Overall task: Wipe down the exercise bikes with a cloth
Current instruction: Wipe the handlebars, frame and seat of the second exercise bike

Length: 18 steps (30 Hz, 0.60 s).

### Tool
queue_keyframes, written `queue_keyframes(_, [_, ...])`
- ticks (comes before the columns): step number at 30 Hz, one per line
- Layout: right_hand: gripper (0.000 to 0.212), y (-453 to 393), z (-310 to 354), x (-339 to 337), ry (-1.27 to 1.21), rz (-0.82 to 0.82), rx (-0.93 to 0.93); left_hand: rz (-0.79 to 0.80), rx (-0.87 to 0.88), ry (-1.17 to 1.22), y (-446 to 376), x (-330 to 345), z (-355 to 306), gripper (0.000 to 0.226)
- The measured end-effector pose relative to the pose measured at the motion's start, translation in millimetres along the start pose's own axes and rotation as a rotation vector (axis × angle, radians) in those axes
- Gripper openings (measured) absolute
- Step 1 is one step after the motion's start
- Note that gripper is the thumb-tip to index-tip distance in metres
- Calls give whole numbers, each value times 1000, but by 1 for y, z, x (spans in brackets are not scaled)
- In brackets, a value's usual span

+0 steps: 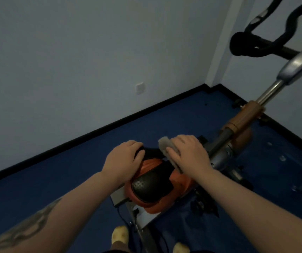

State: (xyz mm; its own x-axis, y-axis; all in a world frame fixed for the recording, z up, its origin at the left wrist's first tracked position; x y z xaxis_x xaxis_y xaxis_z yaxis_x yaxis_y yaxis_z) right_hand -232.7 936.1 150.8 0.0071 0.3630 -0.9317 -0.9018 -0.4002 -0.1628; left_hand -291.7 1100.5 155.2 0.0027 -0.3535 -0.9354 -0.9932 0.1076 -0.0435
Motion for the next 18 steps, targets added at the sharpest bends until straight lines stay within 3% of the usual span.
queue_keyframes(4, [32, -19, -19, 7, -48, 22, 389, 108, 234, 8, -11, 7, -7, 38])
queue_keyframes(8, [41, 21, 2, 3, -152, -73, 453, 110, 466, 98, -11, 7, -24, 42])
queue_keyframes(11, [56, 48, 0, 10, -274, -20, 568, 44, 486, 194, -10, 2, -20, 42])
queue_keyframes(15, [68, 19, -34, 22, -421, 112, 980, 12, 457, 298, -15, 0, -13, 38])
queue_keyframes(18, [74, 2, -46, 20, -427, 85, 1165, -34, 460, 330, -15, -2, -11, 36])
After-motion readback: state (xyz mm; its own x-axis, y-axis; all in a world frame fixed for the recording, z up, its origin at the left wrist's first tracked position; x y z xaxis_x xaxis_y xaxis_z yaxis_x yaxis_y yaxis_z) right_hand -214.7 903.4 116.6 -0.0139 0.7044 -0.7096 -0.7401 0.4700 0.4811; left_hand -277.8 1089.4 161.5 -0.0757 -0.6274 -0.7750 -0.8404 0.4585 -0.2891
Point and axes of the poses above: each hand's wrist, its own y-axis away from the middle knuckle, its own x-axis out of the palm, z = x × y, the point moved 10 cm from there along -y, towards the middle knuckle, and after that the axes turned 10 degrees about x, right-handed, at the moved point
